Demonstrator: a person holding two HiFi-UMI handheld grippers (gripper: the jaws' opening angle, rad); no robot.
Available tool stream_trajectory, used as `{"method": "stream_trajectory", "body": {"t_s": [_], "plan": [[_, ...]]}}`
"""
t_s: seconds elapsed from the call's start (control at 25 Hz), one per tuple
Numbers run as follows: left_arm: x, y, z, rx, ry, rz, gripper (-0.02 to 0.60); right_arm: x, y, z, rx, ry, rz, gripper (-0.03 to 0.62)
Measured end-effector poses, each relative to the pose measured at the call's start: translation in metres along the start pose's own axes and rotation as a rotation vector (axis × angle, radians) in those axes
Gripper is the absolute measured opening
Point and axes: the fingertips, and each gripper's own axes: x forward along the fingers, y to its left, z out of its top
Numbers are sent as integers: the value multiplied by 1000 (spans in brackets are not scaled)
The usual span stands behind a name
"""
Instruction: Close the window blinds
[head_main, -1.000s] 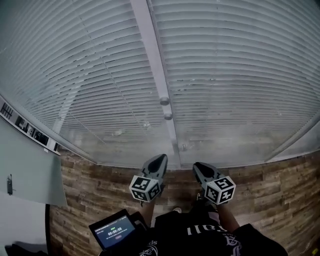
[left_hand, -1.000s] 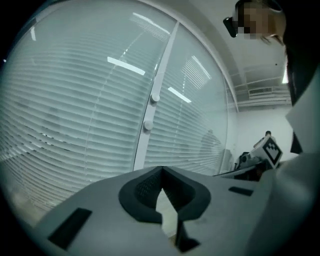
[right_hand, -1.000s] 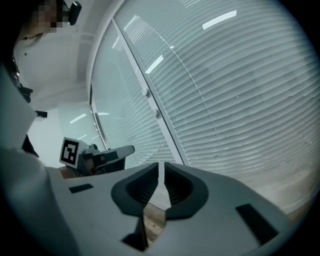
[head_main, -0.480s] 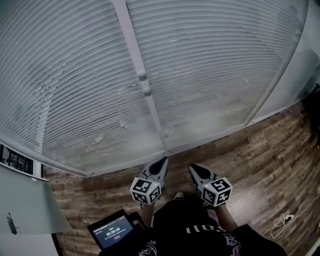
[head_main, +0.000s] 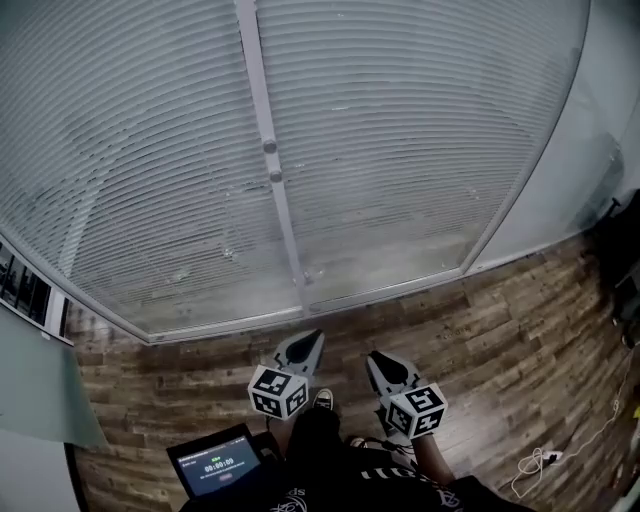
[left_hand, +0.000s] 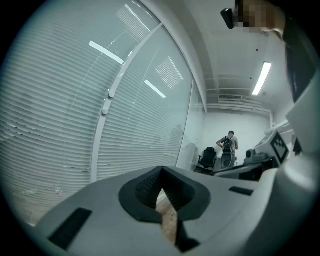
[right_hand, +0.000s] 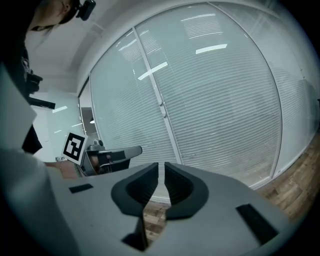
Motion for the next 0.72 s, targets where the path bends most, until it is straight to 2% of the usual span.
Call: {"method": "stream_trajectory", "body": {"t_s": [0.16, 0.4, 0.72], "plan": [[-35, -55, -23, -24, -15, 39, 5, -58, 9, -33, 7, 20, 33, 51], [-112, -133, -75, 3, 47, 94, 5, -126, 45, -92, 13, 34, 105, 51], [-186, -152, -78, 54, 2, 122, 5, -155, 106, -113, -31, 18, 152, 49]]}}
